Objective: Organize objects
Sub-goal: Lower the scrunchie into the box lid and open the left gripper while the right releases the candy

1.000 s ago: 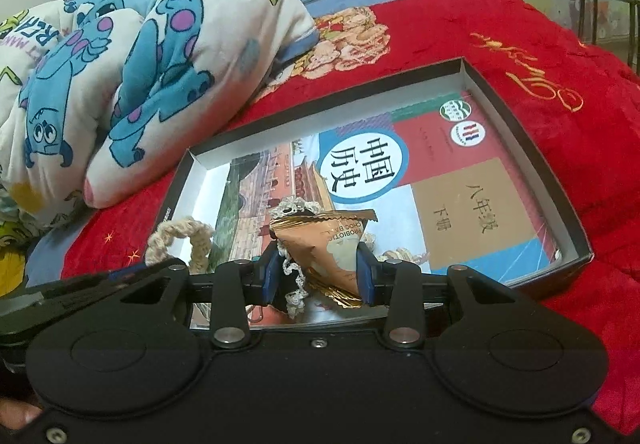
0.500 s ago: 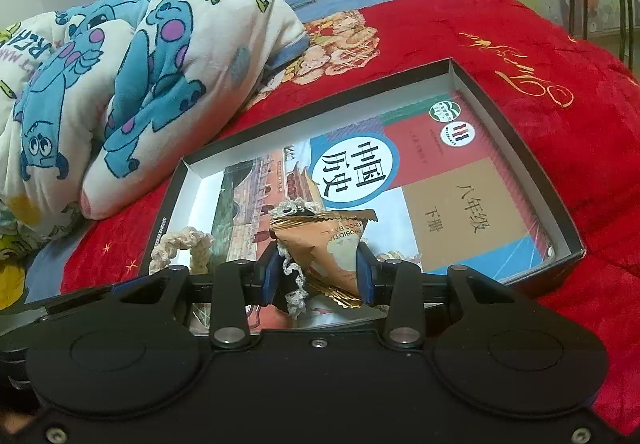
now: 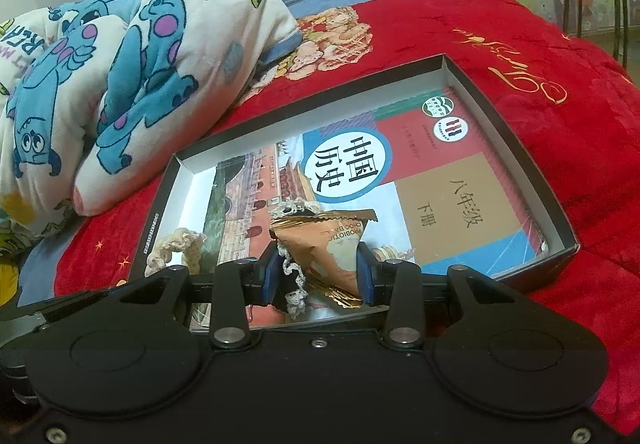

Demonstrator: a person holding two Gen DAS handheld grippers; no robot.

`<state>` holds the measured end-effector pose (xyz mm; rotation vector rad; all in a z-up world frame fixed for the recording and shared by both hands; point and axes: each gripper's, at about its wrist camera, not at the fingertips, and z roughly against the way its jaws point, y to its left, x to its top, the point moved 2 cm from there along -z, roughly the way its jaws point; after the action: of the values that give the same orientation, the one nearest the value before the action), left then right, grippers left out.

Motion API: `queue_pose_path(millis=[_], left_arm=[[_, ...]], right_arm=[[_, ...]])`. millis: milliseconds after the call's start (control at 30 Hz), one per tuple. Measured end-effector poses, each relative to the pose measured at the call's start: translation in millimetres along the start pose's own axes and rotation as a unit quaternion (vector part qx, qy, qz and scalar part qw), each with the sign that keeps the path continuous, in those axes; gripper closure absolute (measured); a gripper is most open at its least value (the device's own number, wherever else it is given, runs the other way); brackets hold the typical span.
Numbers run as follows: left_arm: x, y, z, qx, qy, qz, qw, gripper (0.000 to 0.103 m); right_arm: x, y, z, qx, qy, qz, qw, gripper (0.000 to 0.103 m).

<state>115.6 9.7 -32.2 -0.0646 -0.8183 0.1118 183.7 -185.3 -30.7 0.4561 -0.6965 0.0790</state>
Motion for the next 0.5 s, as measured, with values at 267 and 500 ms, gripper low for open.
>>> queue_pose_path(millis=[267,500], left_arm=[[1.2,1.0,-1.1,-0.002,0.002,0.002,1.0000,0.086],[0.0,-1.8,1.0,-0.022,-0.005,-0.012,0.9997,0.083]], right_arm=[[-1.4,-1.5,-2.7,-0.003,0.005,0.000,1.000,0.066],[-4.6,1.6,-4.3,-0.006,0.006,0.008,1.000,0.066]])
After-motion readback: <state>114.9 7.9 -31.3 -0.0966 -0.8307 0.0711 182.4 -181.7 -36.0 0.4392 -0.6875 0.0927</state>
